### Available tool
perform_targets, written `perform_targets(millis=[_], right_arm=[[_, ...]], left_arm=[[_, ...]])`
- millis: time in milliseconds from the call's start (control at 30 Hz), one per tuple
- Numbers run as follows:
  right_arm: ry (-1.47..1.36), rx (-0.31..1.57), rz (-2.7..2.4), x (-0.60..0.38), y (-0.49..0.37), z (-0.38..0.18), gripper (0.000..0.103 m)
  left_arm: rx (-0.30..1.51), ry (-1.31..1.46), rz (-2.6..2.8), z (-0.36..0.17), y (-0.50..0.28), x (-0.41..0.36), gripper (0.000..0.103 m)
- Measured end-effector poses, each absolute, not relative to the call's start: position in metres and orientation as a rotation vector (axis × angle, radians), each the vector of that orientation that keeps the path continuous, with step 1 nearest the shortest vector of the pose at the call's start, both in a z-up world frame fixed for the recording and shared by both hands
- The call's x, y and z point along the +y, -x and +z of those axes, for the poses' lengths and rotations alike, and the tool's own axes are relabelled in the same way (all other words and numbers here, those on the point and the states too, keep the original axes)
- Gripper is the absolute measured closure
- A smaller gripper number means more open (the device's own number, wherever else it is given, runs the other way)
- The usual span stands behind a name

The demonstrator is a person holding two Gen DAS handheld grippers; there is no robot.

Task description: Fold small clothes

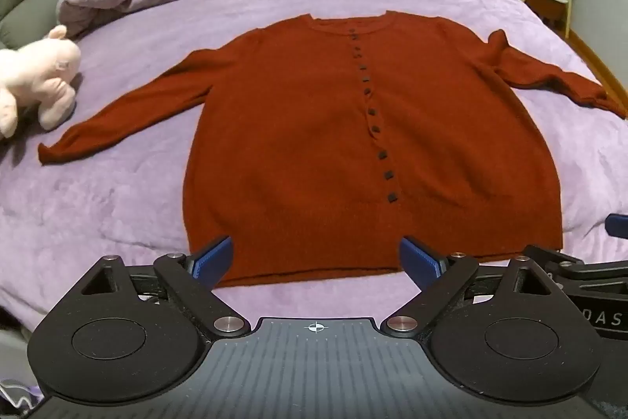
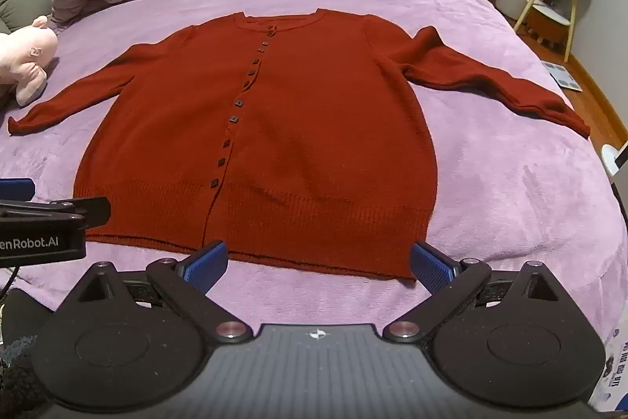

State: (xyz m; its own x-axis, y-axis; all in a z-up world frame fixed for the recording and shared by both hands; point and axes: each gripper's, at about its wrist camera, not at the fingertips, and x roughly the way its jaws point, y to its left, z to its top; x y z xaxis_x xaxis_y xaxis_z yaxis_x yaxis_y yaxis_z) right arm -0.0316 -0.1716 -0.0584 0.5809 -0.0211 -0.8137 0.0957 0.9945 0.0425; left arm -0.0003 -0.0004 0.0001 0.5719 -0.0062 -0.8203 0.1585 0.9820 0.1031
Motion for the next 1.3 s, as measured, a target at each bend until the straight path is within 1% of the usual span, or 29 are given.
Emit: perform_targets(millis=[33,367,433,1300], right_arm=[[-0.083,0.949,-0.07,-0.171,0.032,-0.059,0.004],[-0.078,0.943,-0.072,-0.166,0.035,-0.057,0.004],[-0.085,0.943,-0.067,-0.169,0.034,-0.057,0.004],[-0.076,0.937,-0.071,-0.168,0.035,-0.06,0.004]], left_arm=[[0.969,-0.141,-0.114,0.001,0.0,0.001,0.008],[0.982,-0.165,-0.106,-0.004,0.002,-0.009,0.008],[0.982,-0.138,-0.103,-0.004,-0.002,0.0,0.008],[0.988,-0.149,-0.098,-0.006,-0.002,-0.001,0.008]])
